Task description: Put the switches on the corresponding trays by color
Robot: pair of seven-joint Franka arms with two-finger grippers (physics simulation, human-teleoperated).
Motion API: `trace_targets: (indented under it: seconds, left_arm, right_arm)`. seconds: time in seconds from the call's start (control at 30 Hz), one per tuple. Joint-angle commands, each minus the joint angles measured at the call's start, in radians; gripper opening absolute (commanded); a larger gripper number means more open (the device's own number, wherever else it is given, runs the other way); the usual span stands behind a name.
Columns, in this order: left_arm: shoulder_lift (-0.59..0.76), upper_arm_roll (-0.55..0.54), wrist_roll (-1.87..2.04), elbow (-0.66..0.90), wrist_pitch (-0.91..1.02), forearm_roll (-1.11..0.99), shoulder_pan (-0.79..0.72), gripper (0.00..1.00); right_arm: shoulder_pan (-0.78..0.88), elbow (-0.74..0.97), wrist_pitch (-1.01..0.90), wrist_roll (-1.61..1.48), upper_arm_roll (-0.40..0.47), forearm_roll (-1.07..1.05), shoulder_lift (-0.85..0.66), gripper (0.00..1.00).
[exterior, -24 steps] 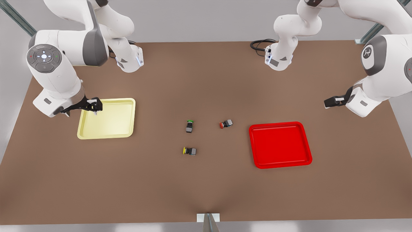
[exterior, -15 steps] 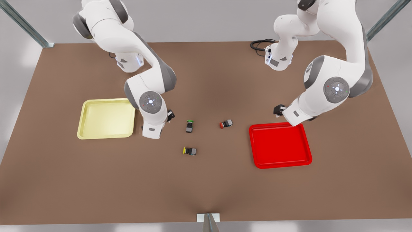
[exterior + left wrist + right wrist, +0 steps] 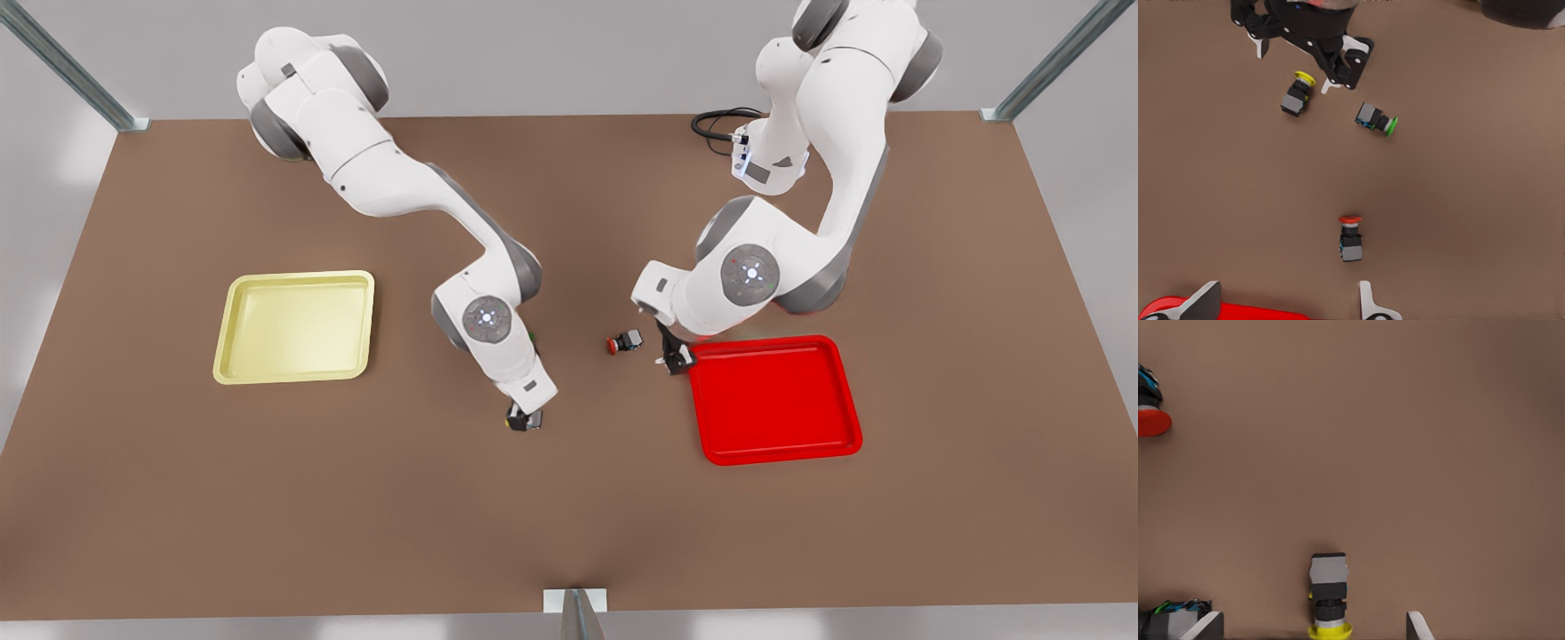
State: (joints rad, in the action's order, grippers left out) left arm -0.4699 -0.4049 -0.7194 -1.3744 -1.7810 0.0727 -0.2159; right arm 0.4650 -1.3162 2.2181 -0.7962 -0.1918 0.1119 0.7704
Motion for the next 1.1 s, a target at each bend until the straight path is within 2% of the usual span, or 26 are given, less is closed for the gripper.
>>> trace_targets:
  seconds: [0.0,0.17,0.5,0.67,0.87,1.07]
  left_arm:
    - [0.001,0.0,0.0,0.0,0.0,0.027,-0.002,1.0]
    - [-0.024,0.003,0.02,-0.046,-0.006,0.019,-0.026,1.0]
    - [-0.147,0.011,0.046,-0.186,-0.245,-0.105,-0.059,1.0]
    - [-0.15,0.014,0.127,-0.245,-0.282,-0.114,-0.068,1.0]
    - [-0.113,0.011,0.038,-0.385,-0.36,-0.349,-0.007,1.0]
    - [-0.138,0.011,0.048,-0.391,-0.442,-0.349,-0.057,1.0]
  right_arm:
    - [-0.002,0.0,0.002,-0.008,0.002,0.0,0.003,1.0]
    - [-0.008,-0.001,0.038,-0.011,0.006,0.002,0.033,1.0]
    - [-0.003,0.009,0.06,0.002,0.006,-0.001,0.107,1.0]
    - [0.003,0.012,0.097,0.005,0.006,-0.001,0.145,1.0]
    - [0.003,0.014,0.117,0.005,0.008,0.0,0.167,1.0]
    - [0.003,0.012,0.138,0.006,0.009,0.0,0.185,1.0]
